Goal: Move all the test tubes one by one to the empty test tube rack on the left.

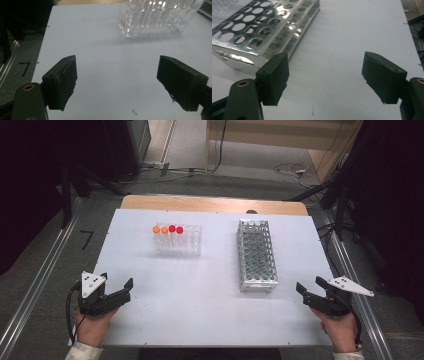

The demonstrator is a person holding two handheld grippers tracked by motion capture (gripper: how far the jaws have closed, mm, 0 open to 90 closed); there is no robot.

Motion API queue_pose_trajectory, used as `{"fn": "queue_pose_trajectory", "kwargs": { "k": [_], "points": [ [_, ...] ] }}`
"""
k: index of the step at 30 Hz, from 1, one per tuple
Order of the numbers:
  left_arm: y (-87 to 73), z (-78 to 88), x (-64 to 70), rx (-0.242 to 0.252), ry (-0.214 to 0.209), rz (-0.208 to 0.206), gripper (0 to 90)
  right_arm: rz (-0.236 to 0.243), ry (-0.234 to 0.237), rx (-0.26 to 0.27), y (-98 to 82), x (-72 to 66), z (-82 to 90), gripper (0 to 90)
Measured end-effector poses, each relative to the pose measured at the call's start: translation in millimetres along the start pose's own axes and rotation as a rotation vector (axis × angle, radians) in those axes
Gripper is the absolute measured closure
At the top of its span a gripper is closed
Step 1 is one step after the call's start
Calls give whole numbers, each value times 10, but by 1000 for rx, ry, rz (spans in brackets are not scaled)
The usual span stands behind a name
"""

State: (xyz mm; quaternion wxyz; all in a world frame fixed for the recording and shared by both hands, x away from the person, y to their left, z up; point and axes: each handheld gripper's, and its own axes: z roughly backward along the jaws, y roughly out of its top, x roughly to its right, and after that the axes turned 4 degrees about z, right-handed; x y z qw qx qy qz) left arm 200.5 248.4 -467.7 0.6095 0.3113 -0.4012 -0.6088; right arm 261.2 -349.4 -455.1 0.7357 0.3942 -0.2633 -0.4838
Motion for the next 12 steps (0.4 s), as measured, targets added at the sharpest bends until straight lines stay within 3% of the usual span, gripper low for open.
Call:
{"fn": "queue_pose_trajectory", "kwargs": {
  "k": [12],
  "points": [
    [-85,-119,-156,-61,50,16,170,-53,-75,-41,-122,221,-53,205]
  ]
}}
